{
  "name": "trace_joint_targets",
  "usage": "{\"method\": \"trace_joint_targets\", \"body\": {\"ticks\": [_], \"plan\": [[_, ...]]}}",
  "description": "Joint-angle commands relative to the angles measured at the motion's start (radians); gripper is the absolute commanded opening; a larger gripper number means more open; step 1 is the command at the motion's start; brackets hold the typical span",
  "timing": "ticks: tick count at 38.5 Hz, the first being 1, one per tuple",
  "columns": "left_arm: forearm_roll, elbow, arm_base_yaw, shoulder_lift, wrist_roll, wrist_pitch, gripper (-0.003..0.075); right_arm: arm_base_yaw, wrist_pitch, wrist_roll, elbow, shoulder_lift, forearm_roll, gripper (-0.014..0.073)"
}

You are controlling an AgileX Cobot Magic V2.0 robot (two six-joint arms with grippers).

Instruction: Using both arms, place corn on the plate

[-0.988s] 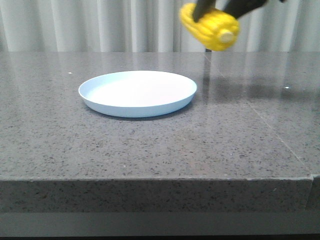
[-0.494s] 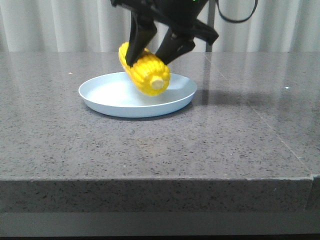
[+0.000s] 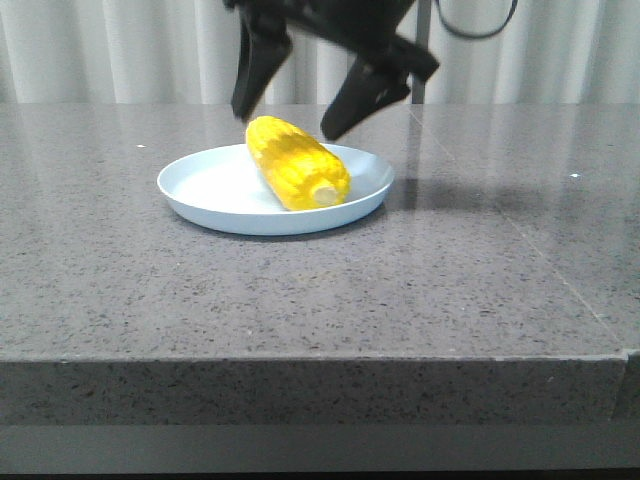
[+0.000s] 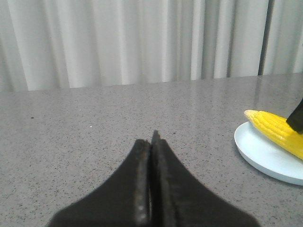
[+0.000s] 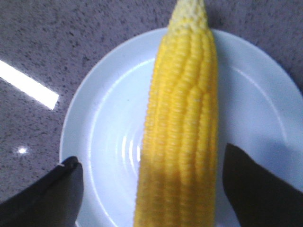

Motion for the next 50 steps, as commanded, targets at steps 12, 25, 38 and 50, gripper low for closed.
{"method": "trace_joint_targets", "body": {"ticks": [12,25,38,50], "plan": [[0.004,-0.024,0.001,0.013,-0.010,-0.087,-0.0020,-0.059,0.045,-0.004,-0.113,-0.167,-0.012,0.0179],[0.004,-0.024,0.001,0.013,-0.010,-0.087,-0.0020,-0.217,0.150,-0.012,-0.095,-0.260,-0.087,-0.0069],[0.004,-0.024,0.001,0.013,-0.010,-0.087,-0.0020,-0.402,-0.007,-0.012,0.270,-0.573,-0.229,-0.0069],[0.004,-0.024,0.001,0.013,-0.010,-0.087,-0.0020,-0.421,-0.345,-0.012,0.798,-1.028,-0.239,-0.0069]]}}
